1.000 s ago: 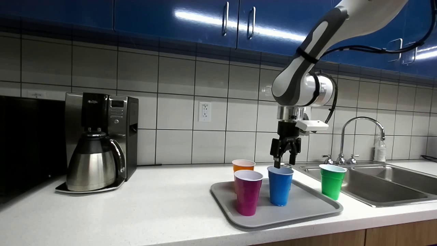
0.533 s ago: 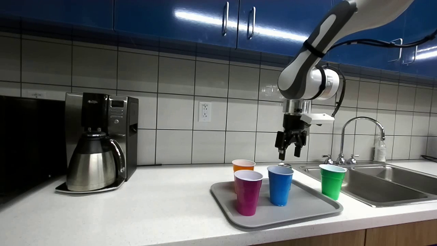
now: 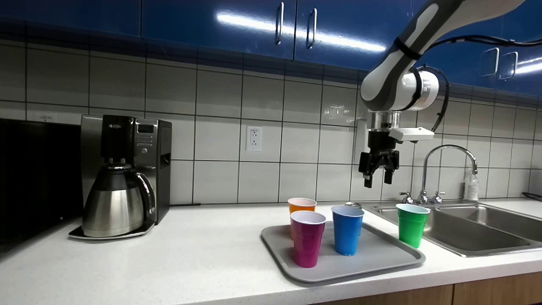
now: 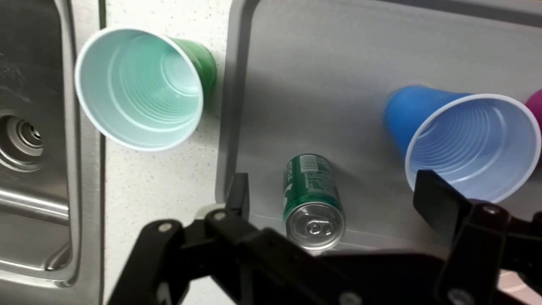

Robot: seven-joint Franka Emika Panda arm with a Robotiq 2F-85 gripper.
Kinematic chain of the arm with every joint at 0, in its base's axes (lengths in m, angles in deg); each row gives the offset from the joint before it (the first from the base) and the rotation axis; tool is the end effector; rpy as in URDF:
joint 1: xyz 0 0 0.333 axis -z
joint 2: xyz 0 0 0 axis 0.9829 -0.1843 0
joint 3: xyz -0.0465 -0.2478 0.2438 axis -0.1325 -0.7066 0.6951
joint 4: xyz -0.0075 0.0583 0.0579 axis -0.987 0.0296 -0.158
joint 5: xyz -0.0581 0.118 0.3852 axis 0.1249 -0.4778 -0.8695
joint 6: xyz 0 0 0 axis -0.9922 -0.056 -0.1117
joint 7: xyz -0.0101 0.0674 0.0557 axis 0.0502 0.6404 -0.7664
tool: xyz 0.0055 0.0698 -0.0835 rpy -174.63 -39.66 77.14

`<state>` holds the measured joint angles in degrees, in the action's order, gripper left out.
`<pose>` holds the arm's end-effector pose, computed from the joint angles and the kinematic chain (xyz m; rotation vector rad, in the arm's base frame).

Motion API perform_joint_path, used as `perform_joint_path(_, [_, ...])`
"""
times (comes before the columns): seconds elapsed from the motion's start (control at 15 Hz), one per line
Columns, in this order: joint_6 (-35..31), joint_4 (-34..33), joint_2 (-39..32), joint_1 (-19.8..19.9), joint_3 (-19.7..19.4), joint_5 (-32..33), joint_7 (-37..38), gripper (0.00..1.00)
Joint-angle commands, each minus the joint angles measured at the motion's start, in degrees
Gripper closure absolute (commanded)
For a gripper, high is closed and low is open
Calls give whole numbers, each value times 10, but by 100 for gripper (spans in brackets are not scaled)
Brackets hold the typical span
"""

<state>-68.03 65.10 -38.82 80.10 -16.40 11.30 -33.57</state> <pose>0.4872 -0.0390 0.3881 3.0282 0.4437 0.1135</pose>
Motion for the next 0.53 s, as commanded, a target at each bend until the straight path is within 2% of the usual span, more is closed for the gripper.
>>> perform_joint_path(0.0, [24, -3, 10, 22, -8, 32, 23, 0])
perform_joint_path(0.47, [16, -13, -18, 48, -32, 55, 29, 0])
